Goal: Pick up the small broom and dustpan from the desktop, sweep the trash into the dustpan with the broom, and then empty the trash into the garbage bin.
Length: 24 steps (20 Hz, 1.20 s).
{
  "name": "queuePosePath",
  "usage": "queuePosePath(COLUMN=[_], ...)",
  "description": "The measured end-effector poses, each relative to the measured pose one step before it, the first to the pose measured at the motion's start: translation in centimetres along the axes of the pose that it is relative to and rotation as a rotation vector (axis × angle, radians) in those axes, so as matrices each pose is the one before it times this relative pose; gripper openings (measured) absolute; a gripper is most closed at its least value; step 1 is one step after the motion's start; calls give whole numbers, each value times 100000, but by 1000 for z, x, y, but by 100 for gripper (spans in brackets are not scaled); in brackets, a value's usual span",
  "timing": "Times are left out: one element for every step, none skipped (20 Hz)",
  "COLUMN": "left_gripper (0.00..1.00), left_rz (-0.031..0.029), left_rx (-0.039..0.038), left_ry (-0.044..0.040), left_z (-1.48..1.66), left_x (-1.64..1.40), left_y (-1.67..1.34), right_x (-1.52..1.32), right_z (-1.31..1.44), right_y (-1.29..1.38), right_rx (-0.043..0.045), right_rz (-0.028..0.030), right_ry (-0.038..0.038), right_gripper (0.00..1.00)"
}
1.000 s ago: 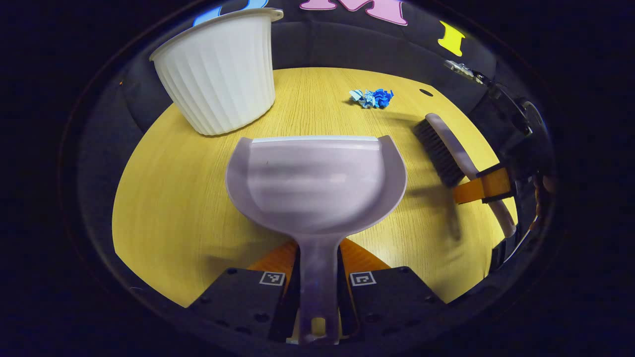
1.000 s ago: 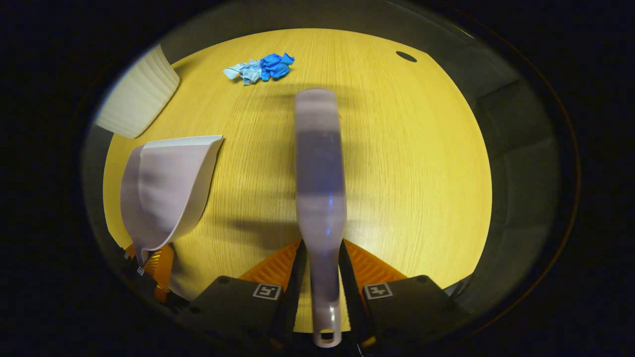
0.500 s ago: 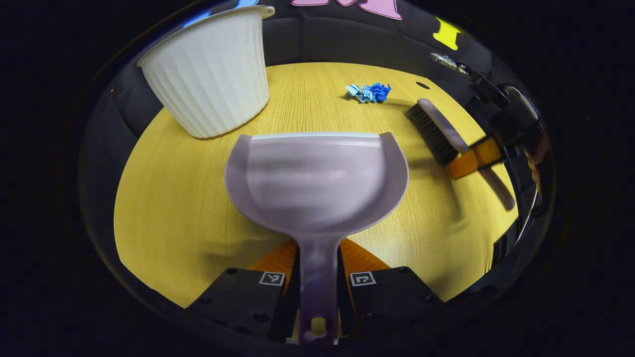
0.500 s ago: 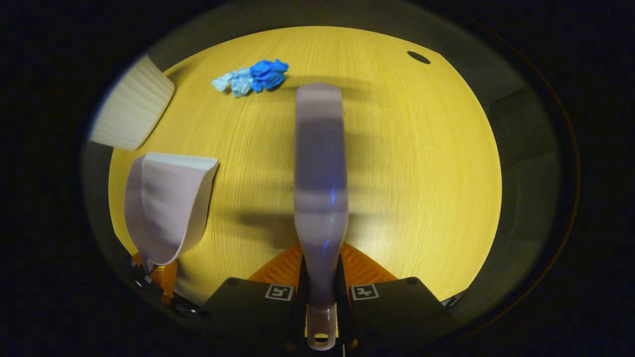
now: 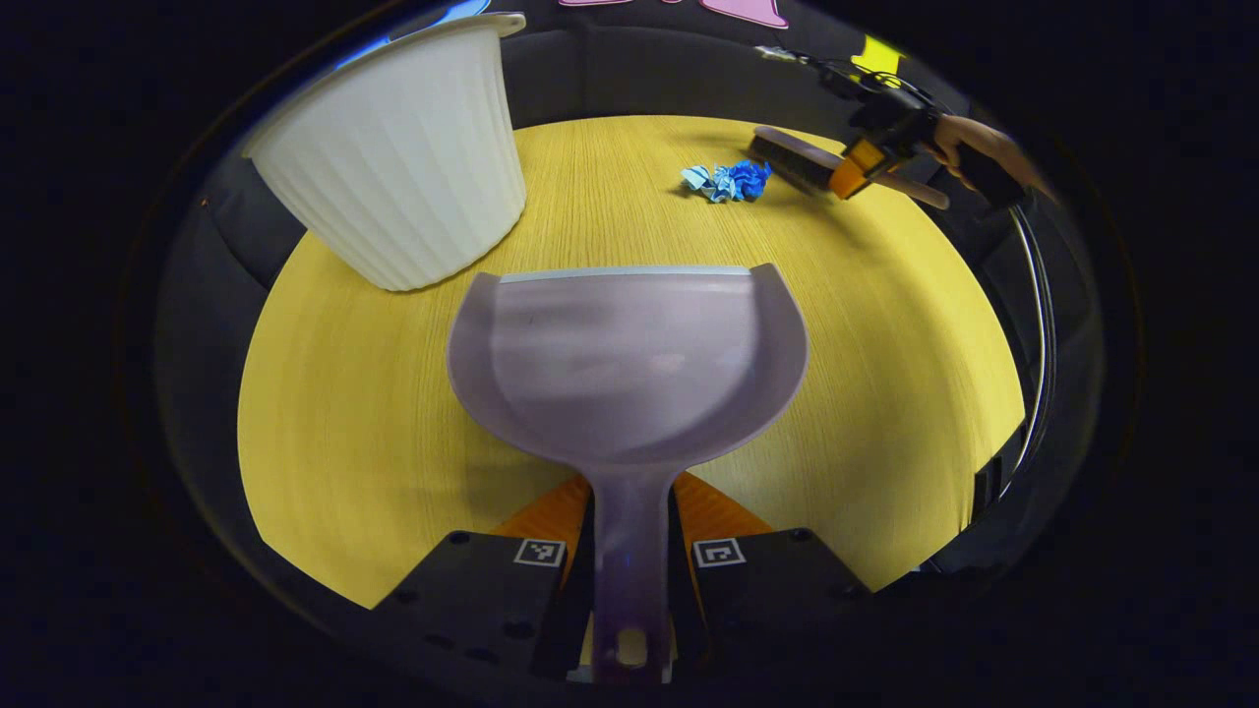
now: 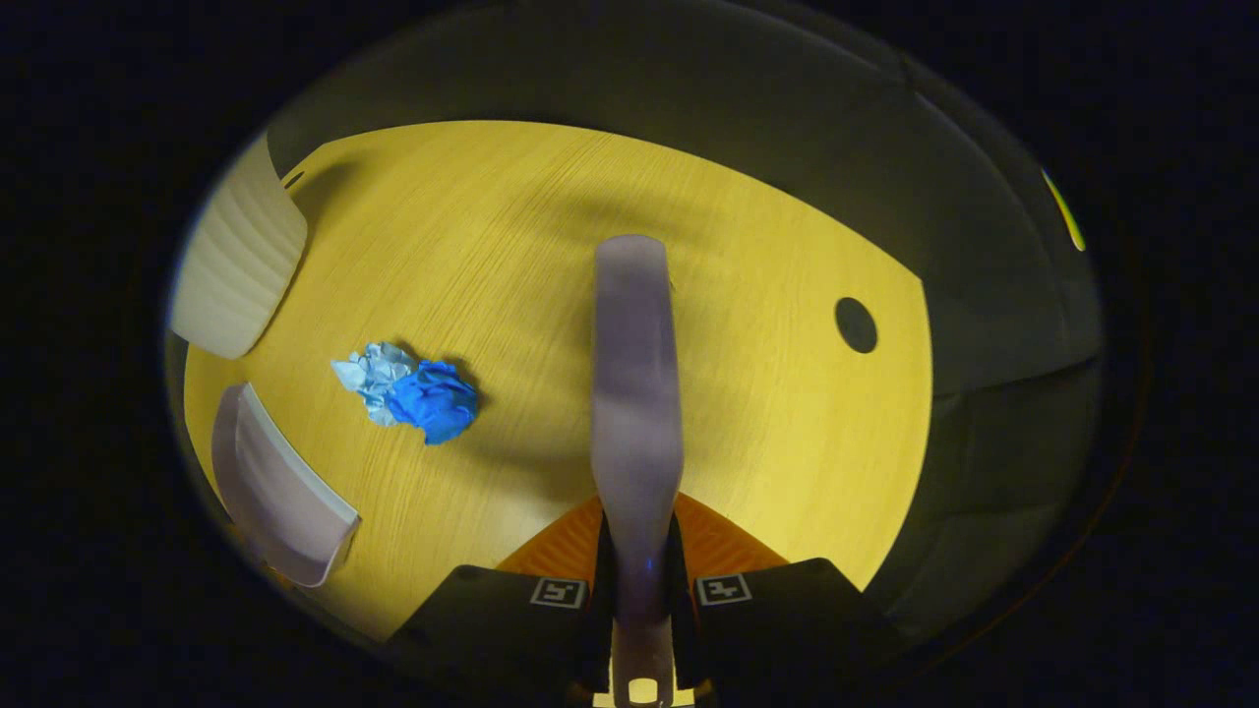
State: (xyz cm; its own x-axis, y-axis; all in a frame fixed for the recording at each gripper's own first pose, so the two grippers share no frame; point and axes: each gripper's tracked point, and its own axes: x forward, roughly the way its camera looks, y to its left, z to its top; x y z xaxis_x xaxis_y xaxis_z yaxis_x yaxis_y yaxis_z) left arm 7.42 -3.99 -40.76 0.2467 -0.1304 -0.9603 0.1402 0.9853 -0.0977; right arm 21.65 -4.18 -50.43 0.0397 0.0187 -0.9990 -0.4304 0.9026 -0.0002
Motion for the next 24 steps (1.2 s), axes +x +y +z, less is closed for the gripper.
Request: queuePosePath(left_gripper=[31,31,31,31,31,31,31,31,31,31,31,31,31,32,31,31,31,32,31,31,31,31,31,32], left_rz=[155,50,34,-126,-202,-295,-268,64,78,165,51,-358,-260,-200,173,8,-213,43,114,129,-109,-444,-168,-82], left_rx=[170,-105,-102,-547,-972,-1034,-752,-154,207,331,61,-247,-171,89,381,339,121,251,316,301,-278,-611,-119,346], left_ry=[707,471,374,-3,213,879,638,98,-384,-58,-139,-122,-332,-65,246,413,-862,-344,-399,-479,-276,-1072,-1074,-1178], left_z=[11,-35,70,6,-57,-110,45,-137,111,-92,-67,-227,-65,-330,-416,-415,74,260,130,50,-1,117,-10,-278], left_x=[51,125,99,118,50,151,112,-16,26,-132,-228,-391,-206,195,75,203,270,-82,77,52,198,-144,-215,-248], left_y=[-6,-112,-7,-41,-36,-149,-182,-27,-3,-157,-309,-174,-16,405,197,-183,-43,57,86,22,110,-83,38,52], right_x=[1012,215,90,-156,127,12,-79,-229,-239,-323,-528,-272,-229,-92,-205,-6,-337,-565,-393,-186,-256,-222,-253,92], right_z=[289,595,739,653,467,261,488,377,80,-253,-281,-366,-219,-125,199,-551,-289,139,239,-311,-693,-224,-313,-39], right_y=[359,-204,201,610,712,439,318,744,929,1051,905,1611,1309,1129,734,1020,381,517,821,1375,1041,-57,-527,133], right_rx=[-7672,-10184,-8026,-4999,-2979,-2521,-2939,-1971,-2764,-5802,-5781,-7711,-6766,-8181,-6819,-5147,-2801,524,3074,3968,1825,843,2428,5751], right_rz=[-687,-1993,-941,915,1571,377,601,1344,1595,1539,1789,2672,2208,2380,1599,493,-892,1645,4668,3579,2723,323,-1144,-681], right_ry=[-878,-2099,-1902,-596,543,937,-529,-852,124,-192,261,792,441,277,5,981,1572,327,-398,2278,2462,-203,-1219,-1804], right_gripper=[27,26,26,27,26,26,26,26,26,26,26,27,27,27,27,27,27,27,27,27,27,27,27,27])
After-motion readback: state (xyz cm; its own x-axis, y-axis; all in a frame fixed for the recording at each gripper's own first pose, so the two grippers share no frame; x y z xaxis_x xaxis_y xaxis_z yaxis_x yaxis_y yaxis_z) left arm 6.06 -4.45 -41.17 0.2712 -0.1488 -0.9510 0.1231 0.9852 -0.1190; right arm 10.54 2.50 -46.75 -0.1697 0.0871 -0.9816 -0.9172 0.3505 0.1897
